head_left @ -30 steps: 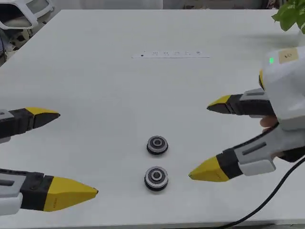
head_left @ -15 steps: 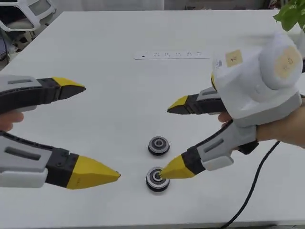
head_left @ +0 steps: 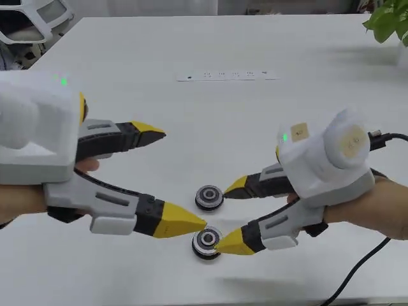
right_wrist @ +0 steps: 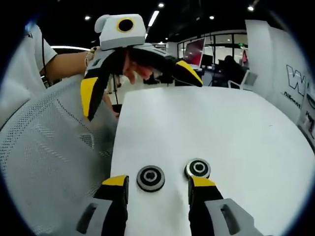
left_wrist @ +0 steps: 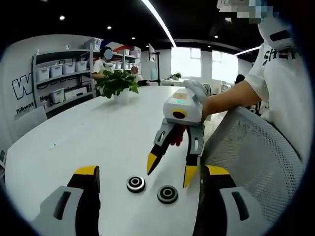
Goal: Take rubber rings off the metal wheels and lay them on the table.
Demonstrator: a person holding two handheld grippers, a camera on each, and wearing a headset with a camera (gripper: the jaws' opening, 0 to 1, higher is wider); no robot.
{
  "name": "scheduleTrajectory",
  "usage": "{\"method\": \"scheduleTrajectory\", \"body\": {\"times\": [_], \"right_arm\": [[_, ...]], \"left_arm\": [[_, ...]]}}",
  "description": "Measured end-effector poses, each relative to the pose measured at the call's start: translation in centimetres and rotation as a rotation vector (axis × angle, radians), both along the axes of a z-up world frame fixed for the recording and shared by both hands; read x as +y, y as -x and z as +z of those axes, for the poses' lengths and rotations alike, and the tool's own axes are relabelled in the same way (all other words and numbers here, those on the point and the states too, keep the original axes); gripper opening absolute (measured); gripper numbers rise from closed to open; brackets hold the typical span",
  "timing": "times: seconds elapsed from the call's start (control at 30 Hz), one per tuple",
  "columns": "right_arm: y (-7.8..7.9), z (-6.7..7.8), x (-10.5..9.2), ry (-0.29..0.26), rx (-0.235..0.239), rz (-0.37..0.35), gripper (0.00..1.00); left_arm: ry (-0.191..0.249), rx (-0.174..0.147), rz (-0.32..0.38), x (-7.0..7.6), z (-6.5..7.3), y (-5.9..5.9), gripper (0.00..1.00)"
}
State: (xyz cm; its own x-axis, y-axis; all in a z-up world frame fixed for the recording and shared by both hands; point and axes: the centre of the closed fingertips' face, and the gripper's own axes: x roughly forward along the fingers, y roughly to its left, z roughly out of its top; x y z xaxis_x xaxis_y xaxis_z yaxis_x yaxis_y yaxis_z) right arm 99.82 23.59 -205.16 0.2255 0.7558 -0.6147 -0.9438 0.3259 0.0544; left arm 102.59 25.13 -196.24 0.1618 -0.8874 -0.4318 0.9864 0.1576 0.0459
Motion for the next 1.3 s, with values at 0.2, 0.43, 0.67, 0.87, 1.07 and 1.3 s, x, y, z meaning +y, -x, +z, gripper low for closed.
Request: {"method": "scheduleTrajectory", "body": {"times": [0.2, 0.43, 0.67, 0.87, 1.07, 1.3], "right_arm": [[-0.1, -0.4, -0.1, -0.007, 0.008, -0.008, 0.38], [0.6, -1.2, 0.6, -0.025, 0.029, 0.010, 0.34], [1.2, -2.2, 0.5, 0.009, 0.037, 0.036, 0.29], [0.9, -2.4, 0.4, 0.033, 0.011, 0.037, 0.24], [0.8, -2.5, 0.1, 0.028, 0.019, 0.020, 0.22], [0.9, -2.5, 0.1, 0.021, 0.022, 0.020, 0.21]], "left_arm": [[-0.004, 0.004, -0.023, -0.9, -1.1, -0.2, 0.75], [-0.027, 0.022, -0.060, -1.7, -3.2, 0.6, 0.65], [-0.015, 0.028, -0.063, -1.8, -4.7, 1.7, 0.55], [-0.028, 0.041, -0.072, -1.4, -5.6, 2.0, 0.38], [-0.076, 0.066, -0.110, -1.4, -7.7, 2.8, 0.28], [-0.082, 0.056, -0.110, -1.7, -8.6, 2.8, 0.24]]}}
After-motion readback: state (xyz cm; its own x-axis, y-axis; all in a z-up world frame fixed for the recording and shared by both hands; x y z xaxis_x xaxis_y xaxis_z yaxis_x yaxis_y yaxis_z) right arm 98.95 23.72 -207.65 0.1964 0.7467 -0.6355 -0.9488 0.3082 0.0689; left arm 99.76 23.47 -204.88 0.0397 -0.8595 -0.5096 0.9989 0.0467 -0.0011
